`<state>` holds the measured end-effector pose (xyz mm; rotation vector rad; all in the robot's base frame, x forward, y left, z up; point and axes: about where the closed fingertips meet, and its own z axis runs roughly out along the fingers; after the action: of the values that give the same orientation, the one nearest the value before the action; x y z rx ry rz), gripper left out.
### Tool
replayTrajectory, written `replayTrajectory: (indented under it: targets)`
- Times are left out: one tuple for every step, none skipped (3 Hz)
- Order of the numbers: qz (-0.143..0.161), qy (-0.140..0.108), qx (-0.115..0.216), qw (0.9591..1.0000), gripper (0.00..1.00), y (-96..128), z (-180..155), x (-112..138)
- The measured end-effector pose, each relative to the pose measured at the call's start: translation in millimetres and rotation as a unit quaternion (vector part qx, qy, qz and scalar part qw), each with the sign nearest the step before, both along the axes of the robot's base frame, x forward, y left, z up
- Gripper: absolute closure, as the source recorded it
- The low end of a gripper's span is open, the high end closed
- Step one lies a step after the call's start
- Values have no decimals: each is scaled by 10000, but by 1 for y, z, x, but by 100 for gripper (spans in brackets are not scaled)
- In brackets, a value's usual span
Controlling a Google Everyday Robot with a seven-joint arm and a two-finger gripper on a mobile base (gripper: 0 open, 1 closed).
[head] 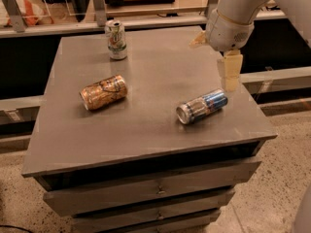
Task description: Place redbull can upright
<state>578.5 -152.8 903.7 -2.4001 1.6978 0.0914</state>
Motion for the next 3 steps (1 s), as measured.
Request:
replayTrajectory:
  targets:
    - [87, -70, -178, 9998, 0, -12, -11, -6]
    - [84, -142, -154, 9997, 0, -9, -15, -1]
    - [159, 22, -262, 9995, 0, -11, -29, -4]
